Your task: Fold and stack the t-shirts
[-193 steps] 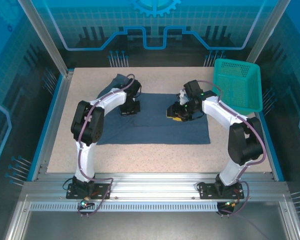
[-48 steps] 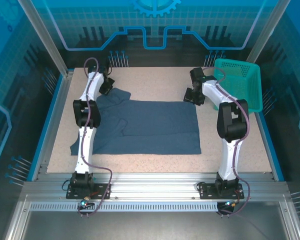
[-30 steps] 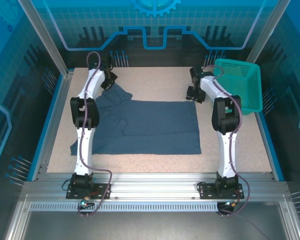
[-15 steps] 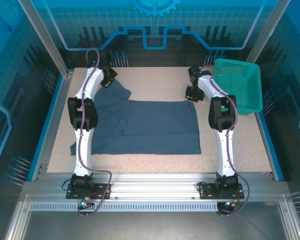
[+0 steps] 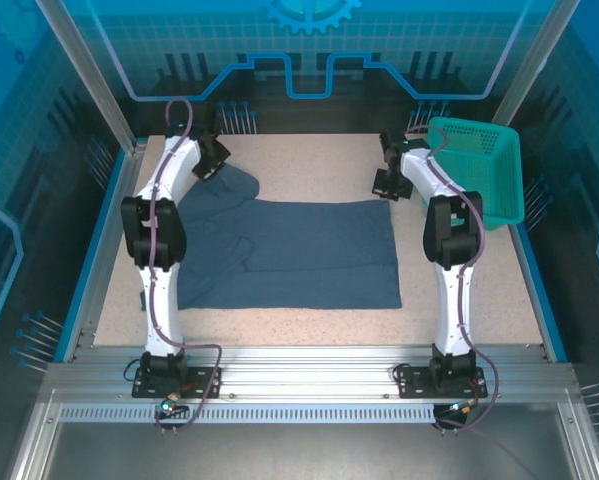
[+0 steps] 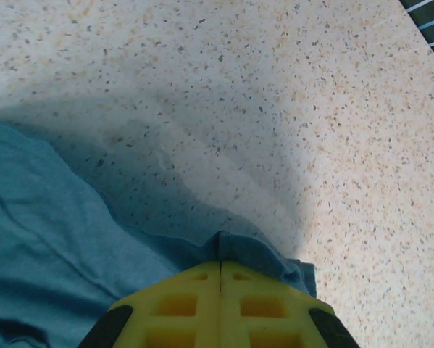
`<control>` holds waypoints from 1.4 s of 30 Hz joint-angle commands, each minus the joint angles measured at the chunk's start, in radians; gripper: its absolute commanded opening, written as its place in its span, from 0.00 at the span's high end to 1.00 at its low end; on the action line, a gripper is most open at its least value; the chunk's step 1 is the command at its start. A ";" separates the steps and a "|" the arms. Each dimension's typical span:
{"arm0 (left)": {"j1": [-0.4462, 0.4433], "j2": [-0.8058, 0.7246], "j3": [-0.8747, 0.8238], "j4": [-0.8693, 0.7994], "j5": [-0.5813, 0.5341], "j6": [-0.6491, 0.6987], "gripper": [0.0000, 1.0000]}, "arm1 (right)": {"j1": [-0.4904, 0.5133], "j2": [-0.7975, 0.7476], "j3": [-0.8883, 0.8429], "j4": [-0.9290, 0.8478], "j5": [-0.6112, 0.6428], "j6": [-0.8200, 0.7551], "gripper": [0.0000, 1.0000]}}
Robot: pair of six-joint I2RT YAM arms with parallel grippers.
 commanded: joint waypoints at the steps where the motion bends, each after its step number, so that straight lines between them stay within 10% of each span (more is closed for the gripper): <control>1: 0.000 -0.114 -0.092 0.019 0.026 0.020 1.00 | 0.016 -0.081 -0.026 0.012 -0.024 -0.026 1.00; 22: 0.034 -0.729 -0.817 -0.008 -0.026 0.017 1.00 | 0.014 -0.336 -0.421 0.081 0.007 -0.040 1.00; 42: 0.057 -0.946 -0.966 -0.128 -0.022 -0.050 1.00 | 0.023 -0.425 -0.582 0.072 0.049 -0.045 1.00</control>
